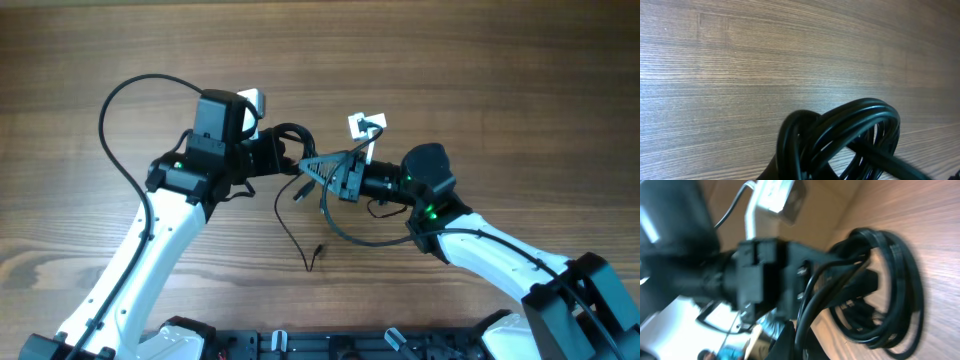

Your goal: Untangle cables

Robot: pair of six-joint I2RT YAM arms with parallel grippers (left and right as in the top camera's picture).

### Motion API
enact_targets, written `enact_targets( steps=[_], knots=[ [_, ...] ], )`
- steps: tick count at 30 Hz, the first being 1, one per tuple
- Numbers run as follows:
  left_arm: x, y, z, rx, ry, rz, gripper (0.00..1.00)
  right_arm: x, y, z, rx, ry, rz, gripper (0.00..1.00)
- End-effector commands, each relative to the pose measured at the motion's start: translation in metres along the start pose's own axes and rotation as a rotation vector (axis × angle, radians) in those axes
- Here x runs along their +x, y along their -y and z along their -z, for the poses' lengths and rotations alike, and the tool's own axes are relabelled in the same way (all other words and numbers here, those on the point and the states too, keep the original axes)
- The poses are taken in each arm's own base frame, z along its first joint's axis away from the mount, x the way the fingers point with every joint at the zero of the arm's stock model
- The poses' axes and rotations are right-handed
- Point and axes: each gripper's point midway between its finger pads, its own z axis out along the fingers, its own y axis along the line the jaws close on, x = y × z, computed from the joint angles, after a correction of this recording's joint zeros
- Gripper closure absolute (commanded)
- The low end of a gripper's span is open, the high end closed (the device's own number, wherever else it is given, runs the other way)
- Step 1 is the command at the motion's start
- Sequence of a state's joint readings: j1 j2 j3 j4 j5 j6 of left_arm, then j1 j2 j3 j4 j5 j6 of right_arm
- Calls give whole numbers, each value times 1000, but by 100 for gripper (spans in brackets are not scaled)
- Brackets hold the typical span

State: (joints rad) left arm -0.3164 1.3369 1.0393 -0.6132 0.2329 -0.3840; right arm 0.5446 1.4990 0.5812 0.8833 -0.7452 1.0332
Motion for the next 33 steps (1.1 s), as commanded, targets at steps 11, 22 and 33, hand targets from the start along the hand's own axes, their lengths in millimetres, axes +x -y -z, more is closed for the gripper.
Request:
enact_targets(
  steps=[11,22,33],
  knots=[
    [37,77,-1,217,-77,-342,96,-10,35,4,176,100,-94,96],
    [83,143,42,709,-198,-578,96,-21,83,21,403,243,-202,94],
    [21,87,17,402,-29,-459,96,-3,71,16,347,98,-75,0]
  ],
)
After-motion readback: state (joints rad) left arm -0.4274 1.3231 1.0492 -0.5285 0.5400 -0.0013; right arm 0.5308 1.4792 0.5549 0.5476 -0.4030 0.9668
